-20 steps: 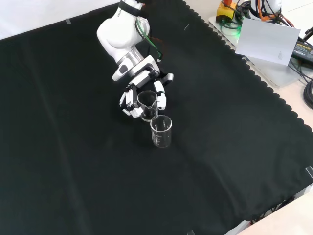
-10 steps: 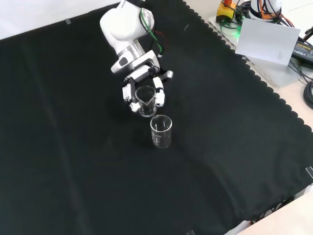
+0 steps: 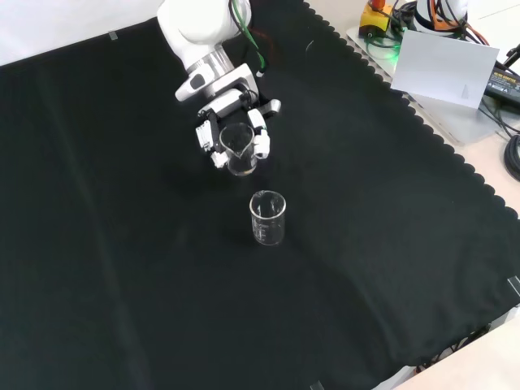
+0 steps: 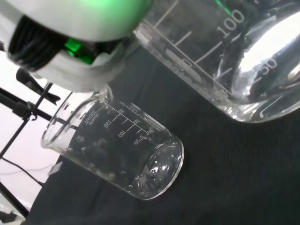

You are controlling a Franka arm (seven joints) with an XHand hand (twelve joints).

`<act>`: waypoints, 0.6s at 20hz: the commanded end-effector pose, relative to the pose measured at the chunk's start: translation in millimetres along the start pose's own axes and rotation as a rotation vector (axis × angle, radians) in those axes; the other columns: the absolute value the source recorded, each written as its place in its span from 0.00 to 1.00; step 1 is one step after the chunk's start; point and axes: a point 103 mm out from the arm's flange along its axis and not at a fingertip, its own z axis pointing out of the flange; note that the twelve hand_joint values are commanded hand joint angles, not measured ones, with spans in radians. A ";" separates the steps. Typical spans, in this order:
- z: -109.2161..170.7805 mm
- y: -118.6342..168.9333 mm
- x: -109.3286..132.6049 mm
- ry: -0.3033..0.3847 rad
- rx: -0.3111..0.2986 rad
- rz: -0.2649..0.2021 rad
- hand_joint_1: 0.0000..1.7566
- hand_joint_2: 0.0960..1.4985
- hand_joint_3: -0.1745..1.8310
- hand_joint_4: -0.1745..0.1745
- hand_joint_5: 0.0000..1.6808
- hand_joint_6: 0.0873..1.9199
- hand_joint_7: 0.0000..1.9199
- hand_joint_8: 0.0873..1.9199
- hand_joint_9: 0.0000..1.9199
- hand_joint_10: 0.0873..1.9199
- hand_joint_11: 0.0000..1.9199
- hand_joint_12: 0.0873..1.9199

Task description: Pick up the beaker on the right.

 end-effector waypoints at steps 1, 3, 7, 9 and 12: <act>-13.5 -7.5 14.1 -0.062 0.047 -0.010 0.68 0.40 0.36 0.52 0.89 0.05 0.94 0.02 0.88 0.06 0.72 0.37; -15.4 -8.8 18.6 -0.080 0.052 -0.013 0.68 0.40 0.36 0.52 0.89 0.05 0.94 0.02 0.88 0.06 0.73 0.37; -0.6 -9.0 43.6 -0.080 0.084 -0.027 0.68 0.40 0.36 0.52 0.89 0.05 0.94 0.02 0.88 0.06 0.72 0.36; -4.8 -10.1 46.3 -0.077 0.085 -0.032 0.68 0.40 0.36 0.53 0.89 0.05 0.94 0.02 0.88 0.06 0.72 0.36; -12.5 -11.6 47.8 -0.109 0.097 -0.043 0.68 0.40 0.36 0.53 0.89 0.05 0.94 0.02 0.88 0.06 0.72 0.36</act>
